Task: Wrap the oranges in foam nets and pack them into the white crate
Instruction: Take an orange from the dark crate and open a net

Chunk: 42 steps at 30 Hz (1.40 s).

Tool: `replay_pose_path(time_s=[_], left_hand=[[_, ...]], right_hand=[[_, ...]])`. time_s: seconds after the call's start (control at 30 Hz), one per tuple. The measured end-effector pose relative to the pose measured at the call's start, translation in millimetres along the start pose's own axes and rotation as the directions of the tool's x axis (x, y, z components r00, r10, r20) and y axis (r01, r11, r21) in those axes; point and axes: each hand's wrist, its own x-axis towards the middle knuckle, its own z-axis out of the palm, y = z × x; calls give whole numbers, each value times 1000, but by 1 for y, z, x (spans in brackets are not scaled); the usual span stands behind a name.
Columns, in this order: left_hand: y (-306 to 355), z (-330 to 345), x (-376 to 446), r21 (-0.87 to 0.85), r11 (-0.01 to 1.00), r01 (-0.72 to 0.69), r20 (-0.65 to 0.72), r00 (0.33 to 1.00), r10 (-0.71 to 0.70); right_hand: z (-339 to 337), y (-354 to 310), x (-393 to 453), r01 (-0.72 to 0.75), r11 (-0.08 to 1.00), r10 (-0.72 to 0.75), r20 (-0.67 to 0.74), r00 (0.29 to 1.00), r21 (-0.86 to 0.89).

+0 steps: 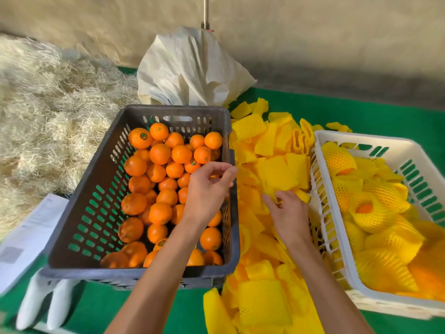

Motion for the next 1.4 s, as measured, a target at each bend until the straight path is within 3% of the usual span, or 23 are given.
replay_pose_path(time_s=[0.1, 0.17, 0.27, 0.4, 0.53, 0.63, 0.67, 0.73, 0.8, 0.83, 0.93, 1.03, 1.1, 1.27, 1.4], left_hand=[[10, 2, -1, -138, 983, 118, 175, 980, -93], [15, 0, -4, -221, 965, 143, 259, 962, -83], [18, -15, -10, -325, 941, 90, 210, 978, -22], [17, -43, -18, -372, 921, 117, 240, 970, -27], [15, -63, -25, -345, 930, 128, 152, 985, -80], [9, -78, -28, -324, 935, 144, 56, 990, -133], [6, -83, -28, -330, 929, 165, 5, 985, -173], [0, -93, -25, -326, 920, 218, -108, 958, -265], [-3, -101, -23, -255, 941, 223, -180, 945, -273], [-5, -105, -22, -179, 965, 193, -212, 950, -229], [-6, -119, -19, 173, 985, 28, -215, 977, 9], [-5, -131, -17, 402, 911, -92, -134, 978, 158], [-3, -137, -15, 462, 876, -141, -117, 969, 218], [3, -144, 4, 225, 974, -32, -66, 997, 48], [0, -153, 26, 1, 980, 201, 80, 976, -201]], right_hand=[[-16, -54, 8, 167, 971, -140, -158, 977, 172], [-20, -82, 7, 248, 944, -227, -118, 967, 218], [-22, -104, 3, 261, 905, -275, -6, 961, 336], [-18, -115, -1, 91, 785, -205, 119, 971, 612], [-4, -126, -6, -153, 679, -66, 267, 962, 718], [8, -132, -8, -134, 738, 25, 172, 985, 662], [12, -133, -9, -40, 799, -20, 92, 996, 600], [16, -134, -10, 238, 891, -250, -19, 968, 386], [24, -138, -10, 446, 875, -467, 85, 880, 189], [28, -143, -11, 470, 873, -487, 192, 852, 128], [42, -157, -10, 428, 898, -358, 389, 849, -107], [45, -167, -8, 270, 942, -199, 319, 927, -198], [48, -169, -4, 236, 953, -181, 266, 947, -190], [67, -170, 7, 394, 904, -309, 387, 869, -163], [80, -168, 12, 331, 943, -304, 290, 908, -45]])
